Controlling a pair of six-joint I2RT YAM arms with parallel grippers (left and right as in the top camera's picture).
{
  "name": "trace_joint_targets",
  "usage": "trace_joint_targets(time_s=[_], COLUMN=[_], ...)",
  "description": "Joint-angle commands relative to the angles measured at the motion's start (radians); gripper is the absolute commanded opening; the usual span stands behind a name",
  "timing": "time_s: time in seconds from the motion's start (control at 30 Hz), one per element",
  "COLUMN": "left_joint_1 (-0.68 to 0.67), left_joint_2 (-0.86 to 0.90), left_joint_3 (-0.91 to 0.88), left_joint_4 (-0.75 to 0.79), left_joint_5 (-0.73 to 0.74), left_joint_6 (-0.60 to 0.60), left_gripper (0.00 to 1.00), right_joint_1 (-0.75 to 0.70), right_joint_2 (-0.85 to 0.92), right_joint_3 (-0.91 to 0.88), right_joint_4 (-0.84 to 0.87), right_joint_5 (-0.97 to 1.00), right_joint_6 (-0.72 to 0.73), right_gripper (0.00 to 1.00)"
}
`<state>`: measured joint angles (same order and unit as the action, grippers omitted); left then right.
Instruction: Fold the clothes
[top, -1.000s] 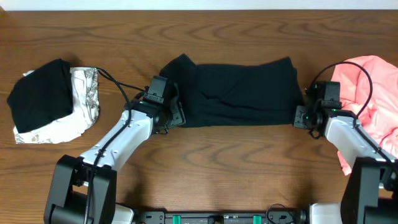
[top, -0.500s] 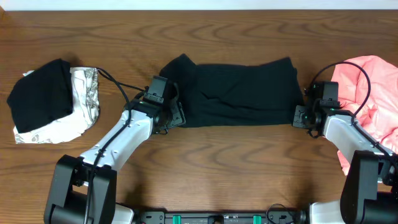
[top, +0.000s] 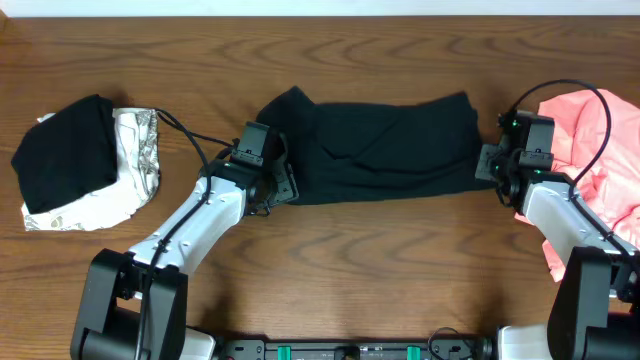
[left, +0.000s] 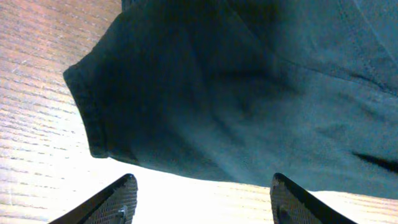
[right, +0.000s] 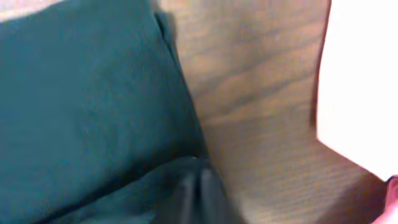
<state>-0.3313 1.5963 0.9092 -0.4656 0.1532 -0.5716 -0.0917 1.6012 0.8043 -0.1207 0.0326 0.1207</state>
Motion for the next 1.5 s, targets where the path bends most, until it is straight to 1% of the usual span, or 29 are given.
trace_joint_targets(time_s=[0.0, 0.1, 0.17, 0.33, 0.4, 0.53, 0.6, 0.8, 1.0, 1.1, 1.23, 1.33, 1.4, 1.47], left_joint_1=[-0.002, -0.002, -0.002, -0.002, -0.002, -0.002, -0.002, -0.002, -0.001, -0.001, -0.002, -0.002, -0.002, -0.002], left_joint_2=[0.009, 0.009, 0.009, 0.009, 0.009, 0.009, 0.009, 0.009, 0.009, 0.008, 0.008, 0.008, 0.008, 0.009], left_joint_3=[-0.012, -0.012, -0.012, -0.012, -0.012, -0.012, -0.012, -0.011, -0.011, -0.01, -0.004, -0.004, -0.004, -0.004], left_joint_4=[-0.005, -0.005, -0.006, -0.006, -0.005, -0.005, -0.005, 0.001, 0.004, 0.039, 0.135, 0.217, 0.24, 0.245], left_joint_5=[-0.008, -0.008, -0.008, -0.008, -0.008, -0.008, -0.008, -0.023, -0.115, -0.1, -0.009, -0.003, -0.003, -0.003], left_joint_6=[0.01, 0.01, 0.01, 0.01, 0.01, 0.01, 0.01, 0.013, 0.013, 0.016, 0.104, 0.168, 0.179, 0.178], left_gripper=[0.69, 0.69, 0.69, 0.69, 0.69, 0.69, 0.69, 0.69, 0.7, 0.7, 0.7, 0.7, 0.69, 0.64], right_joint_1=[-0.01, -0.011, -0.014, -0.019, -0.019, -0.019, -0.018, -0.019, -0.019, -0.019, -0.019, -0.019, -0.019, -0.019], right_joint_2=[0.023, 0.047, 0.062, 0.063, 0.063, 0.063, 0.063, 0.07, 0.113, 0.129, 0.134, 0.134, 0.134, 0.134], right_joint_3=[0.016, 0.016, 0.016, 0.016, 0.016, 0.016, 0.015, 0.003, 0.0, 0.0, 0.0, 0.0, 0.0, 0.0], right_joint_4=[0.017, 0.015, 0.012, -0.027, -0.047, -0.119, -0.151, -0.187, -0.2, -0.211, -0.212, -0.214, -0.216, -0.218], right_joint_5=[0.024, 0.041, 0.05, 0.045, 0.006, -0.076, -0.083, -0.081, -0.058, -0.058, -0.058, -0.058, -0.058, -0.058], right_joint_6=[-0.002, -0.002, -0.002, -0.003, -0.006, -0.005, -0.006, -0.018, -0.017, -0.017, -0.017, -0.017, -0.017, -0.017], right_gripper=[0.15, 0.22, 0.24, 0.21, 0.19, 0.11, 0.09, 0.09, 0.09, 0.09, 0.09, 0.08, 0.08, 0.08])
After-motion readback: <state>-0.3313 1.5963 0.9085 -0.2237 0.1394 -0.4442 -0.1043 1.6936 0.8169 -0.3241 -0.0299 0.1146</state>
